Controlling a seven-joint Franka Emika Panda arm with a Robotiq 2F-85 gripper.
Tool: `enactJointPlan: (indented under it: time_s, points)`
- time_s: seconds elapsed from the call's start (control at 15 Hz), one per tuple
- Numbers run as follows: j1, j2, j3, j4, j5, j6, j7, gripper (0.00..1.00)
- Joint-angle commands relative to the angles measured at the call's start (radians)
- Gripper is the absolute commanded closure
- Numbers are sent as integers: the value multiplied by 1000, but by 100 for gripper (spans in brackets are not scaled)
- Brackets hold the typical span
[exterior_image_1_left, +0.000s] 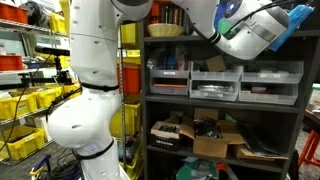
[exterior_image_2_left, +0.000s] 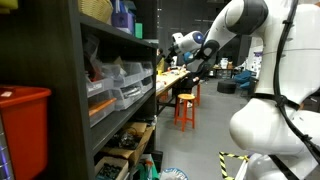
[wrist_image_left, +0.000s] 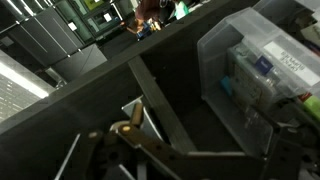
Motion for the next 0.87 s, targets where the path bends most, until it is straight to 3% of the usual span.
enactJointPlan:
  time_s: [0.0,0.4,0.53,0.6,0.8]
  points:
    - [-89,23,35,-34,-124,-2,65,0]
    - [-158,116,85,-64,-288,-44,153,0]
    - [-175,142,109,-55,-281,-49,177,0]
    - [-144,136,73,-65,-243,-32,130,0]
    - [-155,154,91,-63,-243,-35,142,0]
